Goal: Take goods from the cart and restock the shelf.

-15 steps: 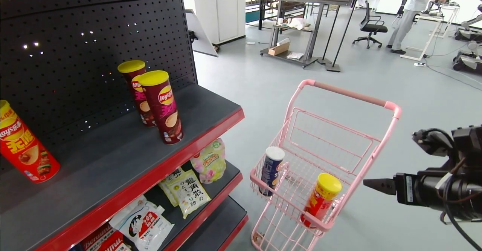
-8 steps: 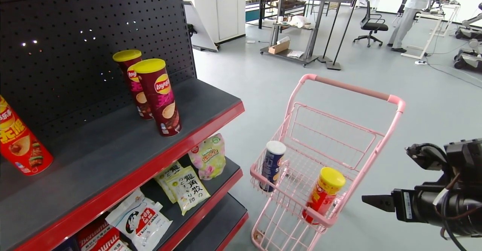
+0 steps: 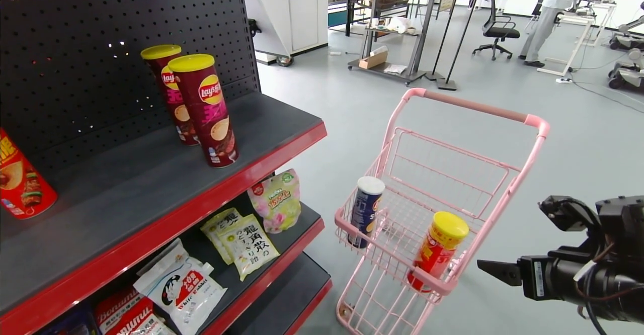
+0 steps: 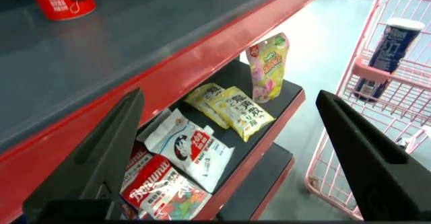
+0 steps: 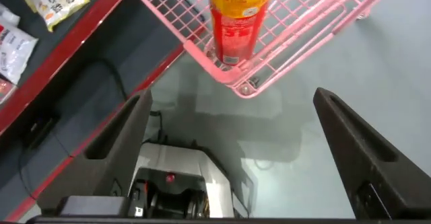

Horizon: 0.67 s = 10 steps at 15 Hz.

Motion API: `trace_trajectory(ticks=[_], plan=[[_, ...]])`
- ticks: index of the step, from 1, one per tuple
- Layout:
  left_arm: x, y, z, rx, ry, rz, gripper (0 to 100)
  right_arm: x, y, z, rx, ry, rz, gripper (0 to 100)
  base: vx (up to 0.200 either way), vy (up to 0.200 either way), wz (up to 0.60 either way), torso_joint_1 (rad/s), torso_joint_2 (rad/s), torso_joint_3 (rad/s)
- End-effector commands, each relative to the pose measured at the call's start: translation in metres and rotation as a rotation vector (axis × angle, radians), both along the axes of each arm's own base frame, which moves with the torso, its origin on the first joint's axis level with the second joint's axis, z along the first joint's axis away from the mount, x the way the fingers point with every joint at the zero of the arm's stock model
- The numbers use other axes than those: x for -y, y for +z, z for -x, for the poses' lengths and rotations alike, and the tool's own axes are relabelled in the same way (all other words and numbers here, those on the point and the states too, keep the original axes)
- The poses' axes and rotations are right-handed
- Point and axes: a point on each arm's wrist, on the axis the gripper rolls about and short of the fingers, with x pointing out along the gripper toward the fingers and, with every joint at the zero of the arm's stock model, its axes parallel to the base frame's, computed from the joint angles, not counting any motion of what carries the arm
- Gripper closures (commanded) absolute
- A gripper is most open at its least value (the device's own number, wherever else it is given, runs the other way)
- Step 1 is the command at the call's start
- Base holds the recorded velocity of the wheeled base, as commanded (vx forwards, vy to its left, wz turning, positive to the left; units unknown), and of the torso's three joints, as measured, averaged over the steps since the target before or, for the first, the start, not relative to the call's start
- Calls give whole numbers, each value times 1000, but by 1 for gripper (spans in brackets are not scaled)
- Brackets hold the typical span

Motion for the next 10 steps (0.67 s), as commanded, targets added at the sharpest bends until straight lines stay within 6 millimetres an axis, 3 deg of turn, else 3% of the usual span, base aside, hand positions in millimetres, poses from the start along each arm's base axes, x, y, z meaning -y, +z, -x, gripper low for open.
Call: trace_trajectory(ticks=[1,7,10], plan=[[0,0,0,-1,0,0,0,0,-11,-1,-31,19,-4,0,0,0,0,-144,393,242],[0,0,0,-1,0,0,0,-3,-48,-36,26,30,6,0,0,0,0,-19,45,28],[0,0,0,-1,0,0,0,-2,-69,-38,26,79,70,0,0,0,0,0,0,0]])
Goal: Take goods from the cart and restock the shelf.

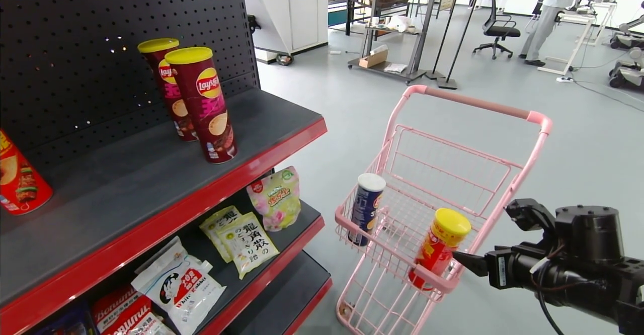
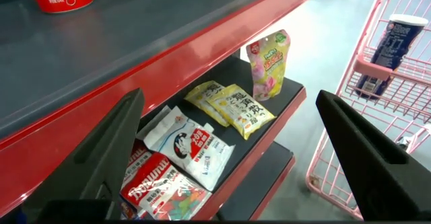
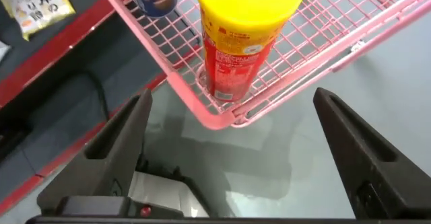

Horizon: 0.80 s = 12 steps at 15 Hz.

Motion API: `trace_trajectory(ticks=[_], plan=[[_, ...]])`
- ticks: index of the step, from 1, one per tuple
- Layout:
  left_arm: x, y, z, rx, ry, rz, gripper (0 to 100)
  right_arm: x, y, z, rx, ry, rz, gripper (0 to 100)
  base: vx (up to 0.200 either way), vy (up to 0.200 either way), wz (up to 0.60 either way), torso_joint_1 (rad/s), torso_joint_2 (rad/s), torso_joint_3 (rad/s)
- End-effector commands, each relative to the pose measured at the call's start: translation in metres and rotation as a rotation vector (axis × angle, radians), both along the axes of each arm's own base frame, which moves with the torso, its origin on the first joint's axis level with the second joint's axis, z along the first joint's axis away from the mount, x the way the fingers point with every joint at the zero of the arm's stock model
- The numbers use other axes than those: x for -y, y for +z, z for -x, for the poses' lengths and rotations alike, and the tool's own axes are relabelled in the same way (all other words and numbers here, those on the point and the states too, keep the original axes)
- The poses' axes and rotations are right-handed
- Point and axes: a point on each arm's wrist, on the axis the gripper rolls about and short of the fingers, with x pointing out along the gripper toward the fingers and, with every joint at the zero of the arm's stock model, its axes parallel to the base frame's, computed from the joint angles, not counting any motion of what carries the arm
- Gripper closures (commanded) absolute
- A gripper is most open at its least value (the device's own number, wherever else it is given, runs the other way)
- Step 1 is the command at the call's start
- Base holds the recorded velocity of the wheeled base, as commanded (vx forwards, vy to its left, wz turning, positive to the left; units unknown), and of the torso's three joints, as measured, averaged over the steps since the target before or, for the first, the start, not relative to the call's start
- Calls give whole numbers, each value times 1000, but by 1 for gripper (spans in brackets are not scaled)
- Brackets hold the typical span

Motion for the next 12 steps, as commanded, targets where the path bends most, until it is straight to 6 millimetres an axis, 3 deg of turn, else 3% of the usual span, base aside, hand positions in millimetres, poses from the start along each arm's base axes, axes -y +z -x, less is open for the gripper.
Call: trace_trajectory(ticks=[1,12], plan=[[0,0,0,-1,0,0,0,0,-26,-3,-74,18,43,0,0,0,0,0,0,0],[0,0,0,-1,0,-2,0,-9,-36,-39,21,33,45,0,0,0,0,0,0,0]])
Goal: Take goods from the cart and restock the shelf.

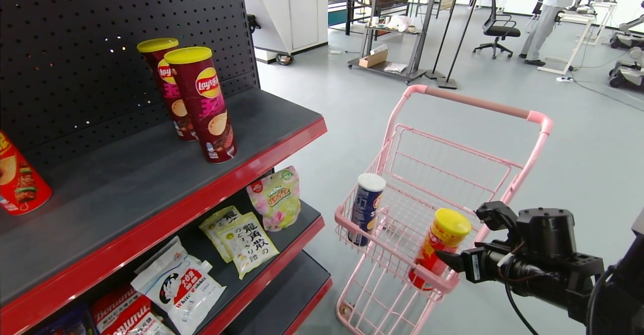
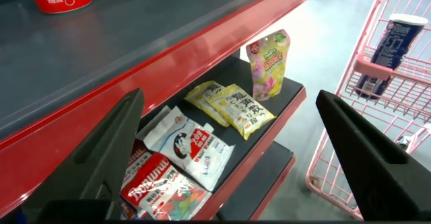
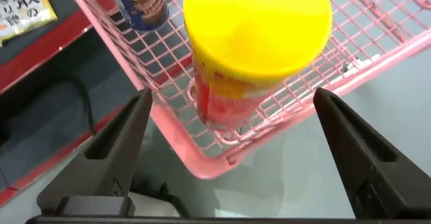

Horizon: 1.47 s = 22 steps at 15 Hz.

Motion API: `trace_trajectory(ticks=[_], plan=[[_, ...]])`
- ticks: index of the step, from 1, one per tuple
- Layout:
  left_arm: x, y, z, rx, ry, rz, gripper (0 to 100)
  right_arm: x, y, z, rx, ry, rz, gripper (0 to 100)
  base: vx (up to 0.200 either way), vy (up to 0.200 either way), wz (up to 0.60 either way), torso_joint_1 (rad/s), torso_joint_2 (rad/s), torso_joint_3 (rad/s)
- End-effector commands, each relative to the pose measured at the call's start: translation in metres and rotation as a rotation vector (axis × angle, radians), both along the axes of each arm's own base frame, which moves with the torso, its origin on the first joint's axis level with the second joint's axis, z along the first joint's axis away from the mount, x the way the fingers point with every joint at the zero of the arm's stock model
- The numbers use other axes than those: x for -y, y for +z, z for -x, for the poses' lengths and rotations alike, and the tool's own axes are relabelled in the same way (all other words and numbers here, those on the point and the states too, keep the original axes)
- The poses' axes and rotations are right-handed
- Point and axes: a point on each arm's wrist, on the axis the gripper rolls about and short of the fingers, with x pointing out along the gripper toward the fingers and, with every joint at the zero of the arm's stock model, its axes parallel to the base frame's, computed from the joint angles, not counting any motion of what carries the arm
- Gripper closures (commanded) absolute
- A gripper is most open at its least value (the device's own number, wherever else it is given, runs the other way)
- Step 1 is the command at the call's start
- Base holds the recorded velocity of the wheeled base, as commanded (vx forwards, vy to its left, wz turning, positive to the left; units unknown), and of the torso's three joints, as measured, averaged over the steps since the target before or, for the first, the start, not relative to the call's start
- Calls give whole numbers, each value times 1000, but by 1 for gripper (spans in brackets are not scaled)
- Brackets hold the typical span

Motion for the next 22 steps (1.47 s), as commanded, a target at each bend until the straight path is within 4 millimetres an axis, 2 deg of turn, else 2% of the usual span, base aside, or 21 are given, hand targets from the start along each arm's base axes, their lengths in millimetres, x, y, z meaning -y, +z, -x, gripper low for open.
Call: trace_trajectory(ticks=[1,14,22], plan=[[0,0,0,-1,0,0,0,-2,-7,-5,3,3,1,0,0,0,0,0,0,0],[0,0,0,1,0,-2,0,-7,-27,-14,38,0,-7,0,0,0,0,0,0,0],[0,0,0,1,0,-2,0,-8,-27,-23,61,0,-16,0,0,0,0,0,0,0]])
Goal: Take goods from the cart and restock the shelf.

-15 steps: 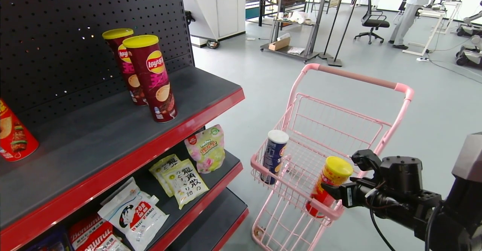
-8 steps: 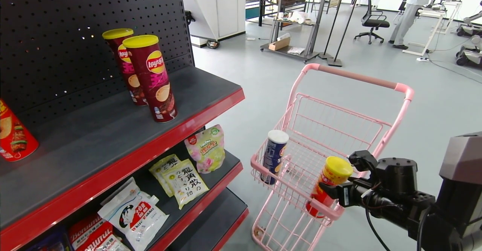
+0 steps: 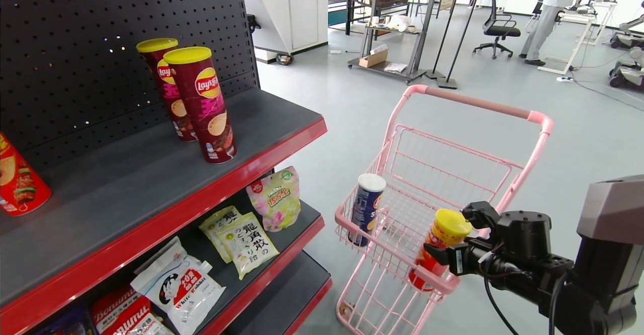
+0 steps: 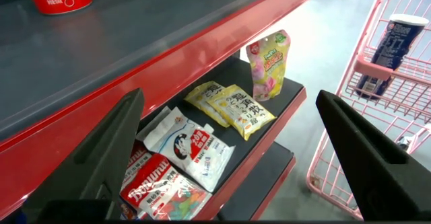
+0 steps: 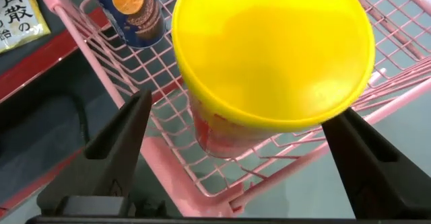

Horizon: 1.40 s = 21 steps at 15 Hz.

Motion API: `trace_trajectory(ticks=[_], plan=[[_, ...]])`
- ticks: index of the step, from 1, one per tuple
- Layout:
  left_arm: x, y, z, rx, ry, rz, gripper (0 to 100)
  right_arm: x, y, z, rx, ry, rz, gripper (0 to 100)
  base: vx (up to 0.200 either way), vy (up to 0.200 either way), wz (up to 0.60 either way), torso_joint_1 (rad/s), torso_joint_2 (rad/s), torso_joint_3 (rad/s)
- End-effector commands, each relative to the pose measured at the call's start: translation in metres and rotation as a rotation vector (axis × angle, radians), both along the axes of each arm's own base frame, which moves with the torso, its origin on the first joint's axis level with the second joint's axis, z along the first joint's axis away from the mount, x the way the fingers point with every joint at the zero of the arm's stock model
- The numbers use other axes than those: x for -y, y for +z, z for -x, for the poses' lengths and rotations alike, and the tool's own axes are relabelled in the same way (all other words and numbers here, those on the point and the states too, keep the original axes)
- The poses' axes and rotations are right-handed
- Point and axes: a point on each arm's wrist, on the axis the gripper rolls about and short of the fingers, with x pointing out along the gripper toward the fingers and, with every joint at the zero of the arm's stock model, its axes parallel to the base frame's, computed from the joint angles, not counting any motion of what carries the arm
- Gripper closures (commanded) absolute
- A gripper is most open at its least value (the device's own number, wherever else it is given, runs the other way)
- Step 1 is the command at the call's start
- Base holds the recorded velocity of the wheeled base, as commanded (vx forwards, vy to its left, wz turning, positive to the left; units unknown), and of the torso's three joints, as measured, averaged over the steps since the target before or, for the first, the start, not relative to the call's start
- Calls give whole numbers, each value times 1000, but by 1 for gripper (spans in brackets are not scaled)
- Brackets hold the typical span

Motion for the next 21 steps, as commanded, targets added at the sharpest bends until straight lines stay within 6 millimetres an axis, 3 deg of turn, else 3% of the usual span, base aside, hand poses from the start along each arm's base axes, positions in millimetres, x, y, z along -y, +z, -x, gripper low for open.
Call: trace_trajectory(ticks=[1,12,13,20,21], plan=[[0,0,0,-1,0,0,0,0,0,-3,5,-2,-2,0,0,0,0,0,0,0],[0,0,0,-1,-2,-14,0,-2,2,-9,15,-19,-57,0,0,0,0,0,0,0],[0,0,0,-1,-2,-14,0,-2,2,-9,14,-16,-64,100,0,0,0,0,0,0],[0,0,0,1,-5,-22,0,-2,3,-9,8,-30,-106,100,0,0,0,0,0,0],[0,0,0,1,-5,-22,0,-3,12,-6,33,-28,-108,100,0,0,0,0,0,0]])
